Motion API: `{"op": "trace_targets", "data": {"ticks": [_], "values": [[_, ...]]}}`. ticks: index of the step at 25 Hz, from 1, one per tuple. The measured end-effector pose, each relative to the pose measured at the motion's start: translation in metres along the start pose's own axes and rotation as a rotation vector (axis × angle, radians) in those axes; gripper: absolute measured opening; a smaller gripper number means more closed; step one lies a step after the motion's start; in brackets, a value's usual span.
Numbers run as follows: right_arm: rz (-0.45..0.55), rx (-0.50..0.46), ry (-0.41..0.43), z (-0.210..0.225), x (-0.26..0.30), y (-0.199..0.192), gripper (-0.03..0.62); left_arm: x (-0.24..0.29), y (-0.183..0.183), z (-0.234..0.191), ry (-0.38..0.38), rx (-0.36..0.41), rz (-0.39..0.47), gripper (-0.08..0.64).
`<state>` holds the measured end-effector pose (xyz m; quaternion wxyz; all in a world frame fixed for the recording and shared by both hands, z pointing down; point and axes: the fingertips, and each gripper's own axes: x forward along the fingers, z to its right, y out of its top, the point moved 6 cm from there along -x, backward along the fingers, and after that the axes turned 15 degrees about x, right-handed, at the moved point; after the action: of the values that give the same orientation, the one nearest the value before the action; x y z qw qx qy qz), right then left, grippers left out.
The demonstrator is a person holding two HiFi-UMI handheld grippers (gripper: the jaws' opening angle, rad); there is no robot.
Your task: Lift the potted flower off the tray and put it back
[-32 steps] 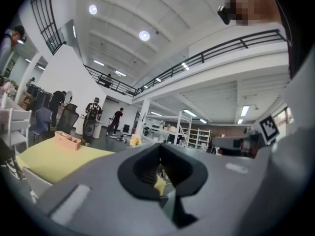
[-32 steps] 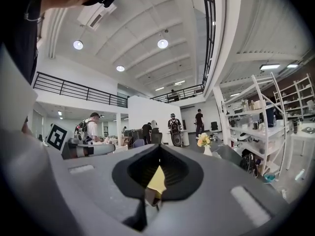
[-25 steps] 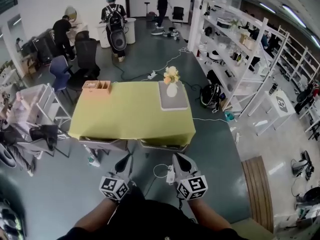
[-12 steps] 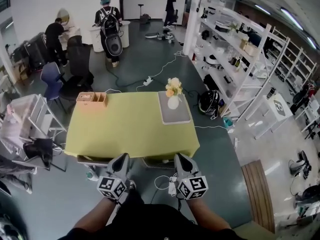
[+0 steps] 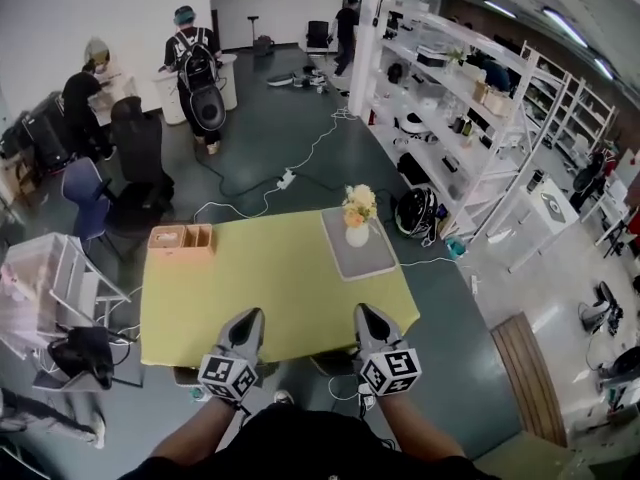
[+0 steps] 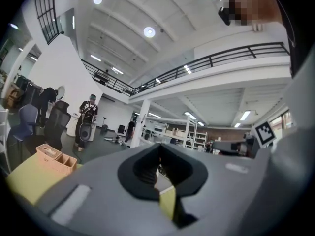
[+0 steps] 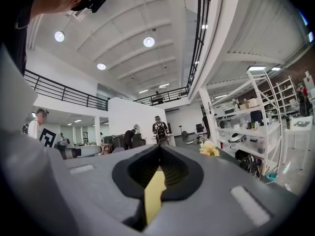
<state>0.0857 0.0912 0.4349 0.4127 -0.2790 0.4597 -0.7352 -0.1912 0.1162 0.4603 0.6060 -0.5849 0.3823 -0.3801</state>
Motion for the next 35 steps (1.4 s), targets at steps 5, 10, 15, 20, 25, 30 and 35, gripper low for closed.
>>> {"op": "trace_targets", "data": {"ticks": [5, 10, 15, 20, 25, 30, 35], "values": [[0.011, -0.011, -0.036, -0.015, 0.041, 0.0, 0.003, 0.018, -0.002, -0.05, -0.031, 0.01, 0.003, 0.008], [-0.003, -0.033, -0.075, -0.02, 0.056, 0.002, 0.003, 0.028, -0.002, -0.072, -0.045, -0.013, 0.006, 0.008], [0.002, -0.02, -0.093, -0.012, 0.07, -0.001, 0.003, 0.031, -0.013, -0.079, -0.044, -0.036, -0.013, 0.008], [-0.024, -0.028, -0.106, 0.007, 0.087, -0.004, 0.003, 0.046, -0.013, -0.079, -0.039, -0.029, -0.018, 0.008], [-0.041, -0.051, -0.092, 0.027, 0.106, 0.0, 0.003, 0.064, -0.015, -0.082, -0.015, -0.024, -0.024, 0.008], [-0.04, -0.045, -0.078, 0.061, 0.123, 0.016, 0.003, 0.094, -0.015, -0.075, 0.006, -0.026, -0.031, 0.008], [-0.04, -0.055, -0.086, 0.112, 0.15, 0.026, 0.003, 0.123, -0.025, -0.069, 0.023, -0.036, -0.055, 0.008]]}}
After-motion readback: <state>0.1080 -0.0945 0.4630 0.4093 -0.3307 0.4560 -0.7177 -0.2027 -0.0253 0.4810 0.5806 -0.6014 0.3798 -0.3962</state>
